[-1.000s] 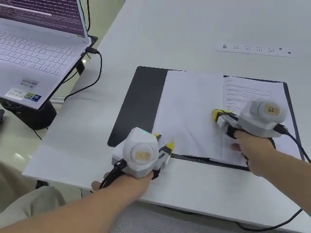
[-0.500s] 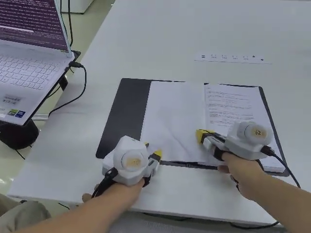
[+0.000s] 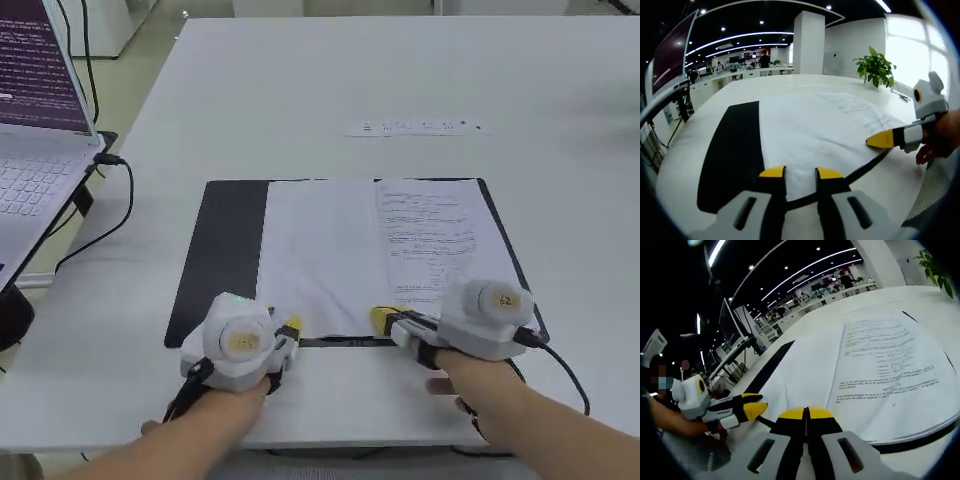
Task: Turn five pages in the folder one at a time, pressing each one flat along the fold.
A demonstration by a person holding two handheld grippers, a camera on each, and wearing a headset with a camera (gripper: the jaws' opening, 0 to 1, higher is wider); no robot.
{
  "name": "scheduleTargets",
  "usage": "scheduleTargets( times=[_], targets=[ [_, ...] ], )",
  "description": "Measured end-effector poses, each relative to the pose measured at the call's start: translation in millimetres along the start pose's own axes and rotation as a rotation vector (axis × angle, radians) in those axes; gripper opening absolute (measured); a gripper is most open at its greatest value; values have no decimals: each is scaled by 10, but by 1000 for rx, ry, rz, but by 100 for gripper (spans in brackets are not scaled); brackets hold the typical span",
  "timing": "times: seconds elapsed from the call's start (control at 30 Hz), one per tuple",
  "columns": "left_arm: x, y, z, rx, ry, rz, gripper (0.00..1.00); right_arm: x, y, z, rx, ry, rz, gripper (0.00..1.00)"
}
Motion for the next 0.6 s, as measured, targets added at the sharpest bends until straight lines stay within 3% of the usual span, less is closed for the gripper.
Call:
scheduleTargets(
  times=[0.1,0.2,0.23,0.3,0.43,0.6],
  targets=[
    [9,0,8,-3,-1,0,22,67,51,-13,-34,-15,-42,0],
    [7,-1,9,-5,-2,0,22,118,105,-20,-93,-23,-49,0],
    [6,0,8,-3,-3,0,22,145,99,-14,-142,-14,-29,0],
    [2,0,11,-4,-3,1,22,190,57,-2,-170,2,13,0],
    [-4,0,12,-3,-2,2,22,242,41,-17,-193,1,16,0],
    [-16,2,13,-6,-2,5,22,337,19,-33,-247,6,65,0]
  ],
)
Point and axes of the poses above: the centre of the closed fingertips' face, and the gripper's own axes: x roughly backward along the fingers, z roughly to its right, y roughly out of its underside, the point moved 5 cm from there along x, roughly backward along the fingers, and after that the axes turned 8 degrees about -x, right-handed, at the moved point
